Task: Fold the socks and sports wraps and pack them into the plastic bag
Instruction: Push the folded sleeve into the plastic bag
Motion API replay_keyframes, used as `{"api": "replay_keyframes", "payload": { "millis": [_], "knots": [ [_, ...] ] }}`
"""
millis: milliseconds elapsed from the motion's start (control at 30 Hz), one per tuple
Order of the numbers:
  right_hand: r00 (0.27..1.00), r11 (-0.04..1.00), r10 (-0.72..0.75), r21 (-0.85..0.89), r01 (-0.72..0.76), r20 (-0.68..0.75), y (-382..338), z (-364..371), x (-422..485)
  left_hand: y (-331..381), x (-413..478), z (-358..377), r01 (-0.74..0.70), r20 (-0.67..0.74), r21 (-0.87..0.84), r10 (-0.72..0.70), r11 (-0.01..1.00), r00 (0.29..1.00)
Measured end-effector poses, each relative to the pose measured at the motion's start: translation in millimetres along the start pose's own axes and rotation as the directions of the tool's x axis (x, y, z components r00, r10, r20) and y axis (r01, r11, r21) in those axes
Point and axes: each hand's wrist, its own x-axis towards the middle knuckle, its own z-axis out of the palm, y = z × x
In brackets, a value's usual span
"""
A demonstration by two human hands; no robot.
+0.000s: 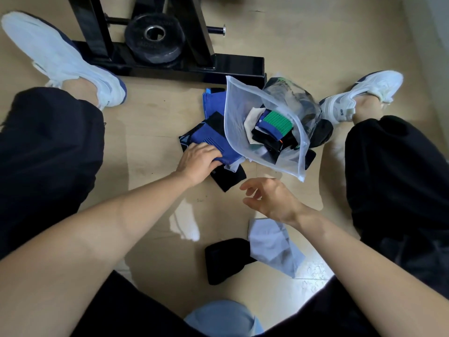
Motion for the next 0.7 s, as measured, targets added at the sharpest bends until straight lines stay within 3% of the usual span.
{"api": "replay_keyframes", "payload": {
  "millis": [167, 400, 567, 700],
  "knots": [
    [0.996, 0.995, -0.077, -0.065, 0.074, -0.035, -7, 6, 7, 2, -34, -46, -0.089, 0.121, -0.107, 0.102, 0.990, 0.987],
    [0.975, 0.982, -0.189, -0.039, 0.186, -0.115, -23, 14, 2, 32, -60, -104, 0.142, 0.282, -0.303, -0.053, 0.942, 0.958],
    [0.962, 0.955, -0.223, 0.164, 0.247, -0.156, -37, 12, -5, 47, -75, -123, 0.268, 0.311, -0.603, -0.088, 0.751, 0.946],
    [0.955, 0.915, -0.255, 0.281, 0.288, -0.149, -45, 8, -9, 57, -78, -122, 0.275, 0.279, -0.693, -0.103, 0.667, 0.955]
  ]
}}
